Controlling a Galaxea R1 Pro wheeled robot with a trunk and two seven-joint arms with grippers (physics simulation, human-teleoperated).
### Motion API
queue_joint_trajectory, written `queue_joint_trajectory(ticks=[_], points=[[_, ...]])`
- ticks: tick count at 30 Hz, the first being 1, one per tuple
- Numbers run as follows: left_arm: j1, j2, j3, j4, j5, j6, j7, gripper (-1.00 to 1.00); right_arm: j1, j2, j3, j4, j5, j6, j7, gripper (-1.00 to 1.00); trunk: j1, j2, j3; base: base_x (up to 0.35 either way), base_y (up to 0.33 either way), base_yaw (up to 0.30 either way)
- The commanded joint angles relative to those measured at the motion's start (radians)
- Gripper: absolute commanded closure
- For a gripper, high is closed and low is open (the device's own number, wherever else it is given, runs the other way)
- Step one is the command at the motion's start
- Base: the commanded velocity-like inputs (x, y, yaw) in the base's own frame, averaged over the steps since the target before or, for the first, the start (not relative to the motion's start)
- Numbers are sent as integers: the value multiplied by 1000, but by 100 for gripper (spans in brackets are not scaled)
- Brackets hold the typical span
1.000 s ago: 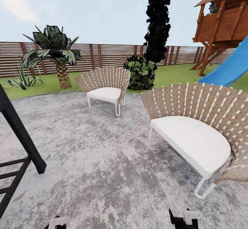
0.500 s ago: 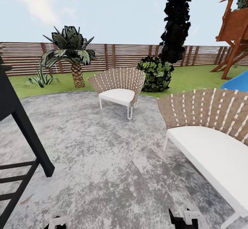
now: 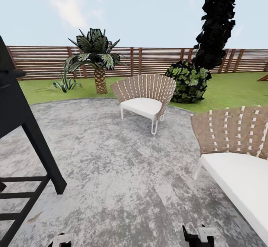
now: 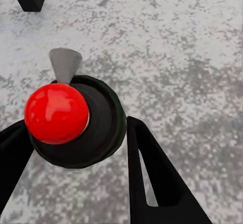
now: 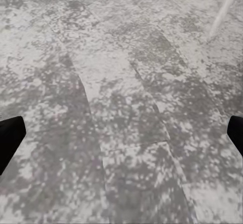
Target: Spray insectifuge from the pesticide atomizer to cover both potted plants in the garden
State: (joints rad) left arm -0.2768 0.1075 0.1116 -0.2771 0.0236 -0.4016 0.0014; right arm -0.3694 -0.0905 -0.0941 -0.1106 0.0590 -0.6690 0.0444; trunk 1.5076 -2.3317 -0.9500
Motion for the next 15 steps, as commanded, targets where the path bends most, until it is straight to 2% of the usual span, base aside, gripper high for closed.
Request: queue_joint_trajectory(ticks=[1,6,15], points=[[-1,0,0,1,2,-3,0,100,0,0,-9,1,6,-3,5,-100,0,0,-1,339,-111,274],[-1,0,0,1,2,-3,0,100,0,-2,-9,0,6,-3,5,-100,0,0,-1,339,-111,208],[-1,0,0,1,3,-3,0,100,0,-6,-9,2,7,-2,5,-100,0,0,-1,339,-111,27]])
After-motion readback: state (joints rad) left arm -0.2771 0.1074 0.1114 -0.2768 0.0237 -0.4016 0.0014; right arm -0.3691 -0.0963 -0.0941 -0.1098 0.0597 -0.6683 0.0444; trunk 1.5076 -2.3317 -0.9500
